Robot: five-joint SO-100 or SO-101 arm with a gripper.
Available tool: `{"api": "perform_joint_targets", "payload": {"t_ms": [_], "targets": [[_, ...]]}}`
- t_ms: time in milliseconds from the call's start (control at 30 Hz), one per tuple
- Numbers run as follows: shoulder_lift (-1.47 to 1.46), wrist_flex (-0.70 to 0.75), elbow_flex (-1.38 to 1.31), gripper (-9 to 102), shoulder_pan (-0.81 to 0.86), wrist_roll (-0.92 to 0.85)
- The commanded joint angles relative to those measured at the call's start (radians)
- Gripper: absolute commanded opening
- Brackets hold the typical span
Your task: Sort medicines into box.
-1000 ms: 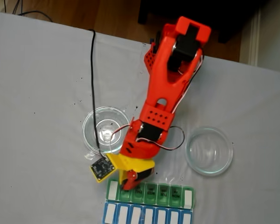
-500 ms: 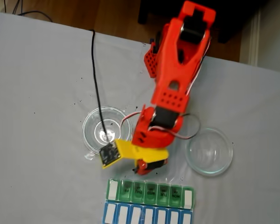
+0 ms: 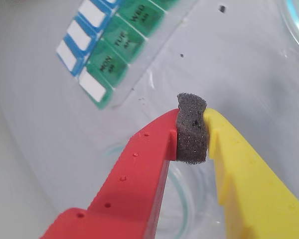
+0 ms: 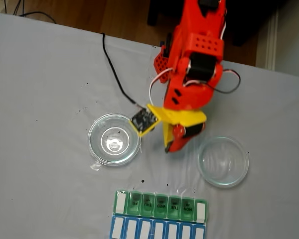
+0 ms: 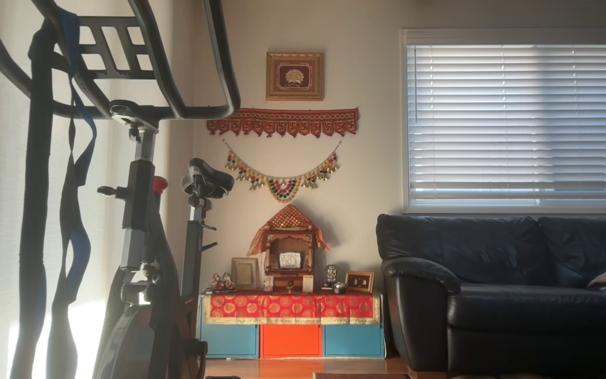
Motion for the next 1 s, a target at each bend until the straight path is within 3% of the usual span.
{"api": "perform_joint_targets", "payload": {"t_ms": [0, 233, 467, 667, 833, 967], "targets": [[0.143, 0.040, 0.063, 1, 0.041, -0.006], [0.215, 0.051, 0.235, 1, 0.118, -0.049], [0.209, -0.124, 0.485, 1, 0.077, -0.115], [0.212, 0.066, 0.495, 1, -0.078, -0.074], [0.218, 0.219, 0.494, 1, -0.276, 0.074], [0.218, 0.370, 0.494, 2, -0.321, 0.054]]}}
